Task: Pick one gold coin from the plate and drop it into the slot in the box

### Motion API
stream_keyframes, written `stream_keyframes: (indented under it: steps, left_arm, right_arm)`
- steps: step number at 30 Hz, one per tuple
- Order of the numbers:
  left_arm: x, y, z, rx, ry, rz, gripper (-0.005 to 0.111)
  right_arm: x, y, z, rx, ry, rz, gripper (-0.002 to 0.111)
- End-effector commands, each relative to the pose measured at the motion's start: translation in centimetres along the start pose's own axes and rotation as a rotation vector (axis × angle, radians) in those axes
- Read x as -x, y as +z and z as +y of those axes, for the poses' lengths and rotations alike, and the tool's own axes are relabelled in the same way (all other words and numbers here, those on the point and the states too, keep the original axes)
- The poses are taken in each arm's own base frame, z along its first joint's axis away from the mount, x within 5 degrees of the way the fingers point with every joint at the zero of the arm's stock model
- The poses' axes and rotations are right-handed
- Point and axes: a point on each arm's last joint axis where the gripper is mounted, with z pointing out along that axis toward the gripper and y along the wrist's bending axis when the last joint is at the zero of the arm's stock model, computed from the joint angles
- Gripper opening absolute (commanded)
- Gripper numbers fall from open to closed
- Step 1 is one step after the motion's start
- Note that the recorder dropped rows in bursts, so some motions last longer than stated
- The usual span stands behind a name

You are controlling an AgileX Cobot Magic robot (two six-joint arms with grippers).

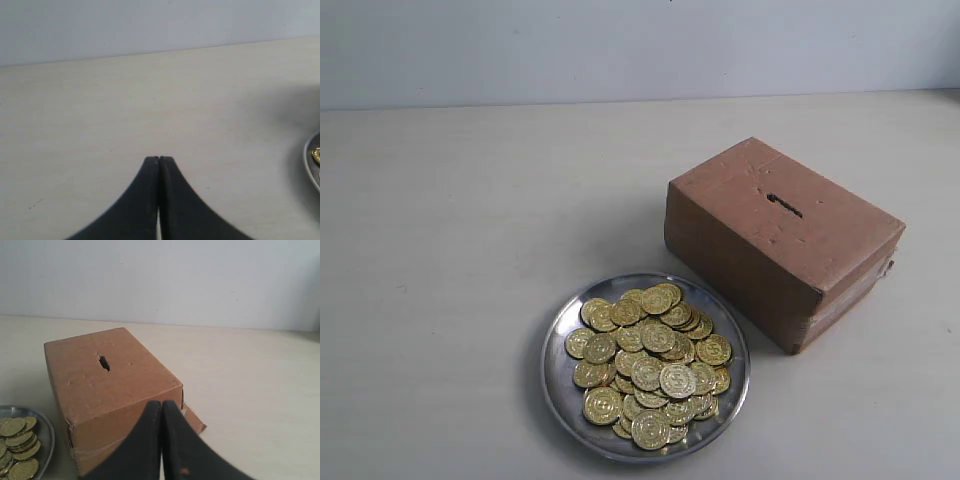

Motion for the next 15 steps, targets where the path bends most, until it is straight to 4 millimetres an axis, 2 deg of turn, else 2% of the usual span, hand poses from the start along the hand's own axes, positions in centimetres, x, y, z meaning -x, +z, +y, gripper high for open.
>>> stream_keyframes:
  steps: [1, 12, 15]
  left_arm:
    - [0.0, 0.0, -0.01, 0.001, -0.013, -0.012, 0.0]
    - [0.0, 0.0, -0.01, 0.001, -0.013, -0.012, 0.0]
    - [0.21, -0.01, 0.21, 0.027, 0.118, -0.034, 0.0]
  right_arm:
    - [-0.14, 0.01, -0.03, -0.006, -0.005, 0.0, 0.0]
    - [-0.14, 0.01, -0.03, -0.006, -0.005, 0.0, 0.0]
    - [0.13, 0.01, -0.03, -0.006, -0.005, -0.03, 0.0]
